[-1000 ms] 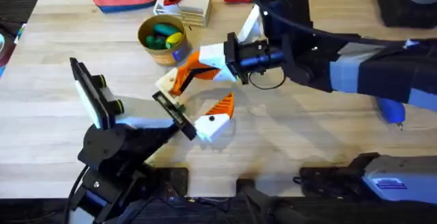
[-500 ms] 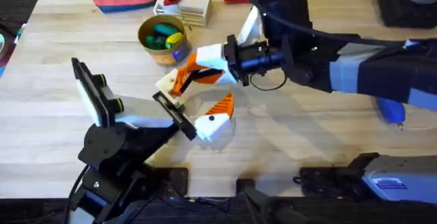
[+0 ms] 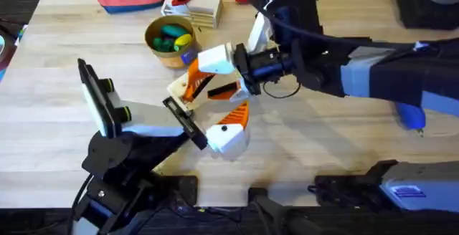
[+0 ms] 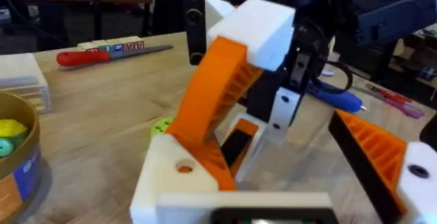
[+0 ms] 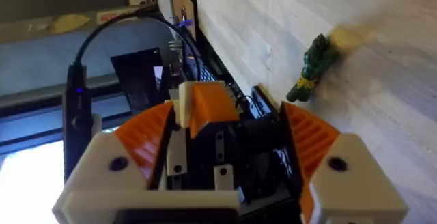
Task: Pick up the gripper from the table and insert it into the empty holder that is missing its gripper. Then pick up a screw, insert it into the mounting hole, and use the screwdriver to tighten it. Finally, clean up the table by picking up the vegetable and placing it into the bucket.
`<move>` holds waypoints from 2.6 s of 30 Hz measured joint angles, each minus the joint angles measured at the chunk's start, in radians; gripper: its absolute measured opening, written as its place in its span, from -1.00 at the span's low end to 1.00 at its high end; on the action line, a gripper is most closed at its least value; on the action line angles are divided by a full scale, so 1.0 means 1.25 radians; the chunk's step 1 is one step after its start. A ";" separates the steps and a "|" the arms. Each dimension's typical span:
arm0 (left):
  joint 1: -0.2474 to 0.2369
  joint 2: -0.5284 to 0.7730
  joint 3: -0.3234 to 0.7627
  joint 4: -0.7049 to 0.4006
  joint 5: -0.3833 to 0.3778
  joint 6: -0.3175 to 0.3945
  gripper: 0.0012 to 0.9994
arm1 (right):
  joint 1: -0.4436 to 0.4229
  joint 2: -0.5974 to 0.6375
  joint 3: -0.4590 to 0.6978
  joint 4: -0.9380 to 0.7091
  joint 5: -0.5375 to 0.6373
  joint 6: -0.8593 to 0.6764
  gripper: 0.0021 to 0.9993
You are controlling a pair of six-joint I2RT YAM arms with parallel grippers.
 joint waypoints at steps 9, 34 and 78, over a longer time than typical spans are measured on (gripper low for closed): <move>0.000 0.000 0.000 -0.006 0.017 0.002 0.97 | -0.060 -0.001 0.000 0.000 -0.046 -0.083 0.98; 0.000 0.000 0.000 -0.006 0.320 0.005 0.97 | -0.211 -0.005 -0.004 -0.333 -0.333 -0.564 0.98; 0.000 0.000 0.000 -0.020 0.324 0.015 0.97 | -0.159 -0.005 -0.004 -0.355 -0.350 -0.541 -0.99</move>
